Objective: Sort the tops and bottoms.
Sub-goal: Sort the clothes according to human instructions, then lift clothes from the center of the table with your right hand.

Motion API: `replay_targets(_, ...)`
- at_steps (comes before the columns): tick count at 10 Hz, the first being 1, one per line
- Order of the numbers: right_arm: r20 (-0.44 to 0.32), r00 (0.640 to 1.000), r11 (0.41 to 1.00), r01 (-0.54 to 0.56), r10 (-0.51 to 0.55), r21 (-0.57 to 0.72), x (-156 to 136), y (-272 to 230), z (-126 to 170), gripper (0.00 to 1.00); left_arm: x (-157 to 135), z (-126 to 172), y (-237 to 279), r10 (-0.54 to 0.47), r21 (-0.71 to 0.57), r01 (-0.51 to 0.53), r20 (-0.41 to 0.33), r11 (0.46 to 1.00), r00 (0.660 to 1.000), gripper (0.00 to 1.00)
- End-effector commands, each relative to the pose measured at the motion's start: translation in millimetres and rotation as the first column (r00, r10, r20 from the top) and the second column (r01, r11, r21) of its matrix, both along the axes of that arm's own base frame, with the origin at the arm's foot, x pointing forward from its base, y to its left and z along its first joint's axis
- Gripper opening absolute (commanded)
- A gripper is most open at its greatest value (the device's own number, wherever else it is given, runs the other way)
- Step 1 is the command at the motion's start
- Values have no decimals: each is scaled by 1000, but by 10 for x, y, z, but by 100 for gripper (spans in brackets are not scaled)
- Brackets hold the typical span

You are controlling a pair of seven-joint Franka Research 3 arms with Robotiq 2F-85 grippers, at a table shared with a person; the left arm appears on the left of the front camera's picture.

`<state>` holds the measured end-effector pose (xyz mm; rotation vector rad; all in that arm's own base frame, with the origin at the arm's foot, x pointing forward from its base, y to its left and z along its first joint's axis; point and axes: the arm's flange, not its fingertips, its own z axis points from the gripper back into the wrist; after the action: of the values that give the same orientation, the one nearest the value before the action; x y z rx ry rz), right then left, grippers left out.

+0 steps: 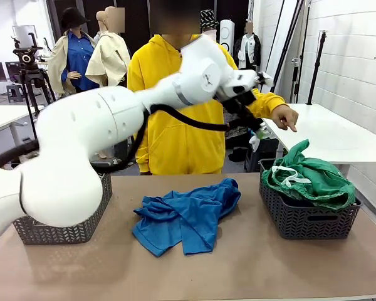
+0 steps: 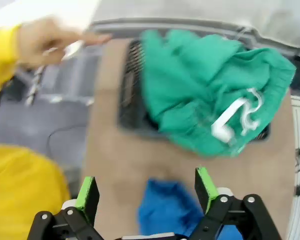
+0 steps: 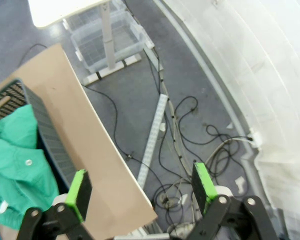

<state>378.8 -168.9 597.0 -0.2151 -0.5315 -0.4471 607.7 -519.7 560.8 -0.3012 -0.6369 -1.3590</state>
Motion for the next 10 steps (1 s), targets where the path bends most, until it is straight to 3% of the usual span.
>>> replay_targets(1, -3, 1000, 1000, -2, 2, -2, 16, 6, -8, 100, -65, 76, 621, 253, 163, -257, 49, 952, 966, 100)
replay_targets(2, -3, 1000, 1000, -2, 2, -2, 16, 6, -8, 100, -172, 13, 1039, 367, 194, -369, 48, 909, 929, 100)
replay_targets(4, -3, 1000, 1000, -2, 2, -2, 16, 6, -8, 100, -439, -87, 1665, 520, 129, -517, 9, 846, 854, 100)
replay_targets(5, -3, 1000, 1000, -2, 2, -2, 16, 6, -8, 100, -542, -165, 1977, 608, 128, -602, -10, 788, 794, 100)
replay_targets(7, -3, 1000, 1000, -2, 2, -2, 16, 6, -8, 100, -768, -177, 2614, 776, 153, -769, 19, 621, 630, 100)
replay_targets(9, -3, 1000, 1000, -2, 2, -2, 16, 6, -8, 100, -1009, -235, 3297, 884, 229, -865, 33, 447, 466, 100)
replay_targets(10, -3, 1000, 1000, -2, 2, -2, 16, 6, -8, 100, -1166, -332, 3686, 930, 237, -906, 20, 352, 367, 100)
